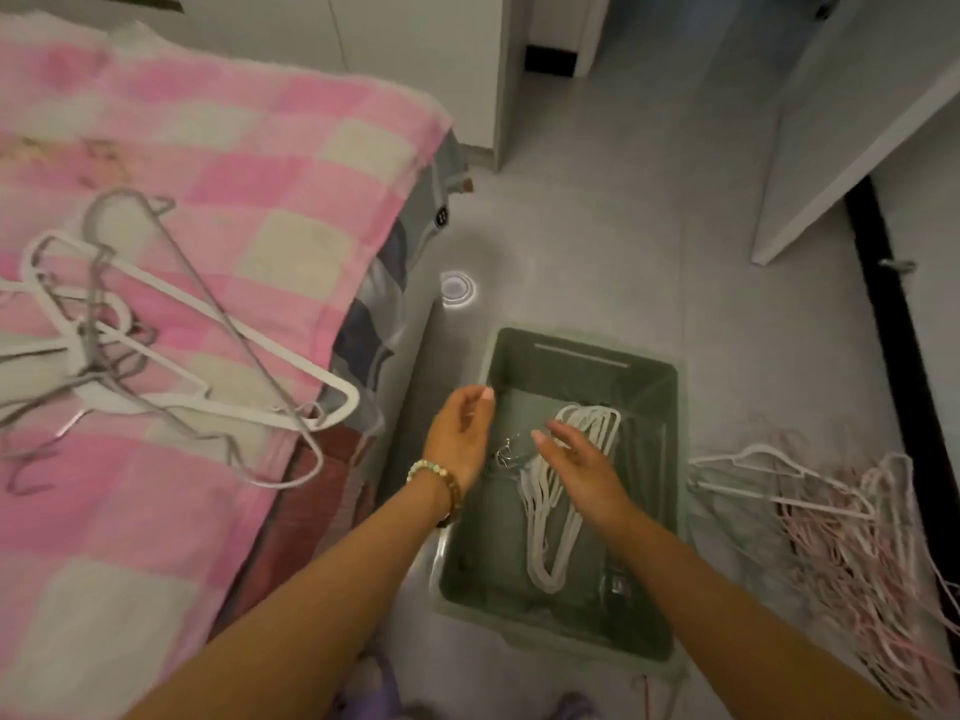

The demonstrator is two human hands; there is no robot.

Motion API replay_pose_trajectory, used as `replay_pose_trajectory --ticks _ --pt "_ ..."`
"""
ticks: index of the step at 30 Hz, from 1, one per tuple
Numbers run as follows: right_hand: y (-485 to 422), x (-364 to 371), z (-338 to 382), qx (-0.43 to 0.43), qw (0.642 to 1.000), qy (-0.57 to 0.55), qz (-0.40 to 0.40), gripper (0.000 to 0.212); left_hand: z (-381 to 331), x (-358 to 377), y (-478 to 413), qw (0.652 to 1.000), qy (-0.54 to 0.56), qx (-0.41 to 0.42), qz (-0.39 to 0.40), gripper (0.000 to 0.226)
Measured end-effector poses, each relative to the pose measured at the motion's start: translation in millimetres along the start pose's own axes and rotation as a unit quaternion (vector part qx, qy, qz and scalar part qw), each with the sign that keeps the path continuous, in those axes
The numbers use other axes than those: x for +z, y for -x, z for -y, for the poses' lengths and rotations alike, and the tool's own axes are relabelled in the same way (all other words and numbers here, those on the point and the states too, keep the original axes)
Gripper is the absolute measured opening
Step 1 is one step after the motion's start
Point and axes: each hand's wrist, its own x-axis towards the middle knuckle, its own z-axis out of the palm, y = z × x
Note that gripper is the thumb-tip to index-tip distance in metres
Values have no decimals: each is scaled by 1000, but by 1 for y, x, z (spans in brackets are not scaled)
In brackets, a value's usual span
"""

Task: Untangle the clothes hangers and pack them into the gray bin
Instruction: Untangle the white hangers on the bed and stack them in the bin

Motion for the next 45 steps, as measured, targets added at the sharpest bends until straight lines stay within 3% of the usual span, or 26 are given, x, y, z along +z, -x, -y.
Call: replay_pose_trajectory --ticks 5,8,14,19,23,26,29,34,45 --pt "15 68 105 -61 997 15 53 43 -64 -120 23 991 -24 93 -98 25" --pt "15 120 152 -105 989 26 104 40 -73 -191 25 982 -60 103 -147 30" --pt "-10 204 194 -120 978 82 150 50 -32 -294 14 971 -143 18 -190 40" --pt "-34 242 193 -108 977 147 109 56 13 -328 1 938 -294 -95 -156 60" --pt "-37 262 196 -139 959 213 126 36 15 -333 -1 943 -266 -61 -190 47" --pt "-35 262 206 -202 959 176 97 16 12 -341 2 952 -195 -38 -232 42" --pt "-29 255 229 -241 959 103 107 19 4 -350 1 958 -108 -44 -264 44" --pt "-22 247 264 -255 957 70 122 23 -20 -368 -9 934 -183 -42 -303 36" --pt "-5 297 323 -255 955 44 142 28 -25 -440 0 949 -5 -36 -314 38"
